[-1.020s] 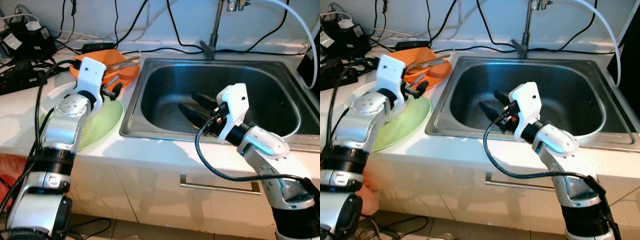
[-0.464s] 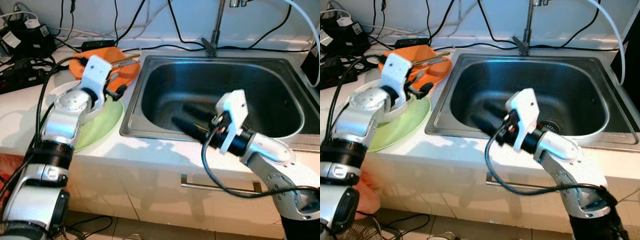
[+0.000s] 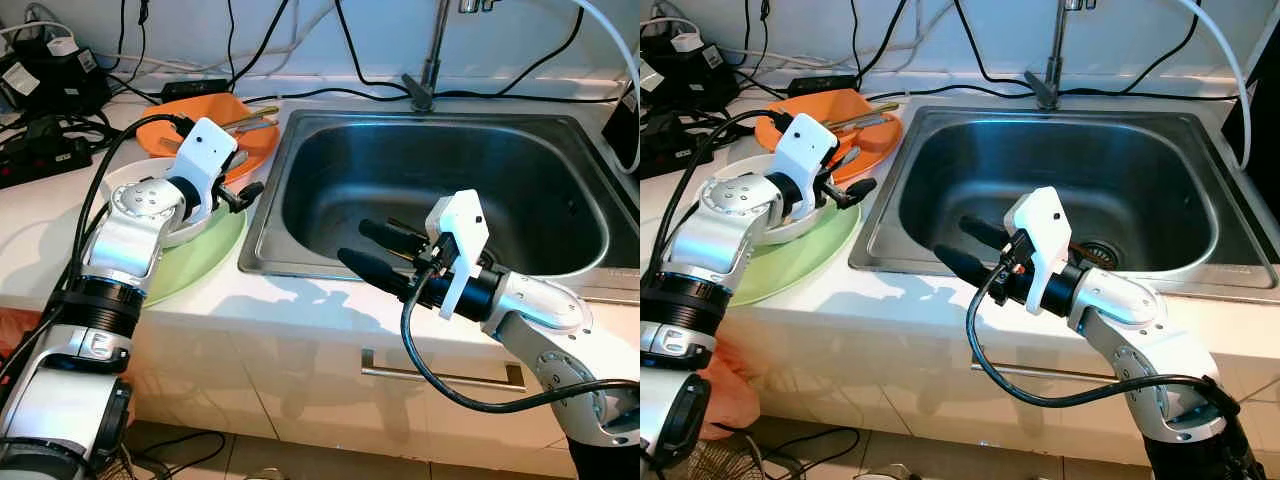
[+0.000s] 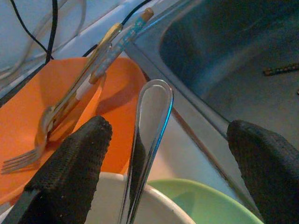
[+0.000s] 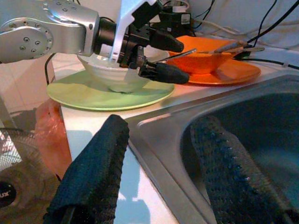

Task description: Kitchen organization

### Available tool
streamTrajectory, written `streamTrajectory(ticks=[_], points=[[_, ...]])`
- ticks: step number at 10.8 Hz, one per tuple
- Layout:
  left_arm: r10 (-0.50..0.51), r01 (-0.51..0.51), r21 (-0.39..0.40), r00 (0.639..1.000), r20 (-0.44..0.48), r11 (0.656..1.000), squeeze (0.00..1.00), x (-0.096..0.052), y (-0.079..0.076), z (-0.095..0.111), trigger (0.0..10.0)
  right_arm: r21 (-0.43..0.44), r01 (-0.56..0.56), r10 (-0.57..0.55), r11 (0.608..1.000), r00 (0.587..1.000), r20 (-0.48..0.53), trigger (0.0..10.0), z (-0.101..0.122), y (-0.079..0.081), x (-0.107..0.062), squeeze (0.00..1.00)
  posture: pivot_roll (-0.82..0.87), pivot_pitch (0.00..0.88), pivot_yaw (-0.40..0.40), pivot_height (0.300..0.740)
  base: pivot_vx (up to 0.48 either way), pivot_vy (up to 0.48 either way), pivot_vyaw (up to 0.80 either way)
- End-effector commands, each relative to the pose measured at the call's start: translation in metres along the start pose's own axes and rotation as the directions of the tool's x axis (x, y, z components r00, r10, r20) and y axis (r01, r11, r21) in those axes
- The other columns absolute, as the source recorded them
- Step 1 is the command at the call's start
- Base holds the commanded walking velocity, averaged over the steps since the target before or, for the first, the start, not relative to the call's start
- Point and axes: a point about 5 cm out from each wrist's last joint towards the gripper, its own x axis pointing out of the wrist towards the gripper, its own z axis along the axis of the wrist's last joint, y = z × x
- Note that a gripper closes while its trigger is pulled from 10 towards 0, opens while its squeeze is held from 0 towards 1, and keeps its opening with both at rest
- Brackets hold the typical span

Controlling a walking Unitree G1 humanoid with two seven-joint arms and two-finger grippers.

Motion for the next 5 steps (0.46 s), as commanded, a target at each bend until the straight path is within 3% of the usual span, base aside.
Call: streamTrajectory(ticks=[1,3,5], points=[[0.002,-0.002,0.017,1.0,-0.002,1.0,0.0,-0.0019,0.0049,0.0056,10.0,-0.006,-0.026,0.026,1.0,1.0,0.002,10.0,0.0019,0.0046,0.001,0.0,0.14,0.046,0.076,0.74,0.0,0.0,0.0],[-0.002,0.002,0.011,1.0,0.001,1.0,0.0,-0.0031,0.0063,0.0057,3.9,-0.009,-0.021,0.021,1.0,1.0,0.005,10.0,0.002,0.0043,0.0018,0.0,0.14,0.046,0.076,0.74,0.0,0.0,0.0],[-0.018,0.018,0.01,1.0,-0.005,1.0,0.0,-0.0038,0.0062,0.0048,0.0,-0.01,-0.015,0.016,1.0,1.0,0.008,10.0,0.0014,0.0041,0.0023,0.0,0.14,0.046,0.076,0.74,0.0,0.0,0.0]])
